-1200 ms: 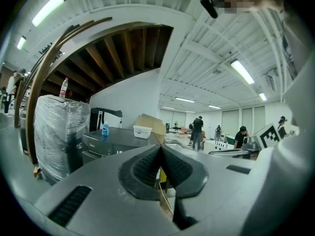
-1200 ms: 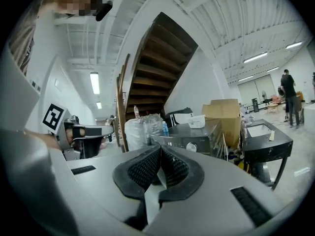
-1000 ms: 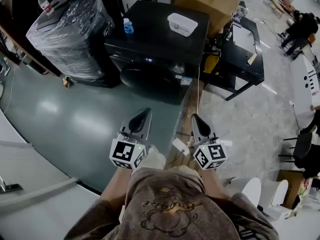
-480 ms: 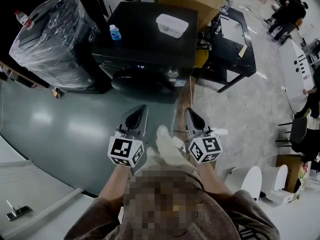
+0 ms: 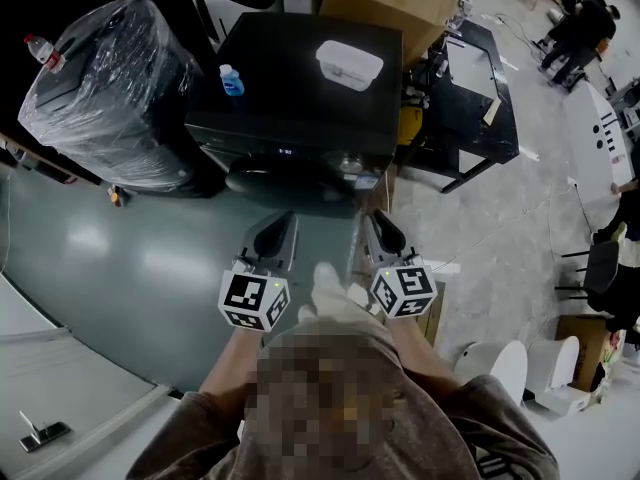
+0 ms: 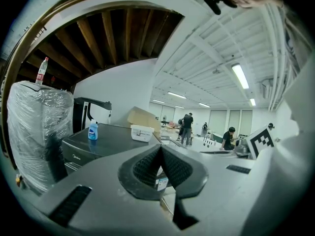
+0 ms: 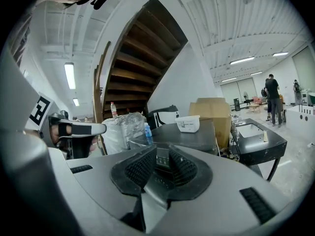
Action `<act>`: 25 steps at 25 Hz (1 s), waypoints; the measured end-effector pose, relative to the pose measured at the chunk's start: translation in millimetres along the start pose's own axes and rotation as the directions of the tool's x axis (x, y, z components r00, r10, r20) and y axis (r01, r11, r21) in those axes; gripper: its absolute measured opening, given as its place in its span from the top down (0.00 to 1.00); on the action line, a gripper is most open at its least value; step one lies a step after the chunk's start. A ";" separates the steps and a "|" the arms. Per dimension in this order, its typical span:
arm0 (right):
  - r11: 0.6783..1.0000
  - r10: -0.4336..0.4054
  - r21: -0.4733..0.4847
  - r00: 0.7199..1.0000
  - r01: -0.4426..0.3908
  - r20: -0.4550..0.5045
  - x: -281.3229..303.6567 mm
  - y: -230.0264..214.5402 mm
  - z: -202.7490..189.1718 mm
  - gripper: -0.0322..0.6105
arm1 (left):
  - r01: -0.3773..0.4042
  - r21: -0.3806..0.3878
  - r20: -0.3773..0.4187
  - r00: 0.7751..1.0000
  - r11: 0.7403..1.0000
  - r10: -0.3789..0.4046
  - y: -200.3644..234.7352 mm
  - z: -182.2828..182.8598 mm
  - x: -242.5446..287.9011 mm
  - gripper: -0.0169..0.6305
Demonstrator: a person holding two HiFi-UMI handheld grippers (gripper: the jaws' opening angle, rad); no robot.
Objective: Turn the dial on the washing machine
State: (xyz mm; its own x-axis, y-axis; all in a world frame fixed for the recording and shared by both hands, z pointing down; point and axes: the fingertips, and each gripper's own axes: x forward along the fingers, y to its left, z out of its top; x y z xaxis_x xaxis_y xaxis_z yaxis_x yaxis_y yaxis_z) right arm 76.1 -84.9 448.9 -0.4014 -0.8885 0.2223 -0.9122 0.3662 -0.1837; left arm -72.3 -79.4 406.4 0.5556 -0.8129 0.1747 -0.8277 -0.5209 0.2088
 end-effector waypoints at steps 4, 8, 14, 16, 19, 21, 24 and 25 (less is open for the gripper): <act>1.000 0.011 0.020 0.999 -0.010 -0.046 20.1 -4.5 -9.1 0.72 | -0.001 -0.003 -0.003 1.000 1.000 0.001 6.7 1.7 11.7 0.99; 0.999 -0.017 0.037 0.995 0.021 -0.098 47.0 -15.0 -29.0 0.54 | 0.001 -0.006 -0.016 1.000 1.000 -0.001 14.1 -2.5 22.9 0.99; 0.996 -0.081 0.015 0.986 0.084 -0.149 94.5 -41.7 -57.7 0.54 | -0.001 0.004 -0.046 0.999 1.000 0.001 19.6 -13.2 36.4 0.99; 0.994 -0.112 -0.008 0.979 0.112 -0.171 109.0 -53.5 -66.5 0.54 | -0.007 0.000 -0.055 0.998 1.000 0.007 22.4 -17.0 39.3 0.99; 0.989 -0.147 -0.033 0.966 0.143 -0.213 130.3 -68.4 -81.3 0.54 | -0.018 -0.007 -0.066 0.998 1.000 0.017 27.4 -21.7 43.4 0.99; 0.987 -0.160 -0.039 0.957 0.155 -0.243 143.4 -74.9 -92.0 0.54 | -0.023 -0.010 -0.073 0.997 1.000 0.022 30.1 -24.7 45.5 0.99; 0.984 -0.179 -0.053 0.943 0.171 -0.282 157.1 -81.8 -105.2 0.54 | -0.025 -0.014 -0.088 0.996 1.000 0.023 31.5 -30.5 46.4 0.99; 0.983 -0.185 -0.060 0.938 0.175 -0.292 161.4 -83.9 -108.2 0.54 | -0.024 -0.014 -0.093 0.995 1.000 0.023 32.1 -31.8 46.8 0.99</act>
State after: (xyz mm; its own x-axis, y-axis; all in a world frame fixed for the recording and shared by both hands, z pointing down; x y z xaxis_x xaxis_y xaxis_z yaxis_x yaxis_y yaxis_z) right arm 79.0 -229.1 603.8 -0.2320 -0.8206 0.5223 -0.9716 0.2209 -0.0846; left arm -70.5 -125.9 451.8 0.5415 -0.7969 0.2678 -0.8397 -0.4973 0.2180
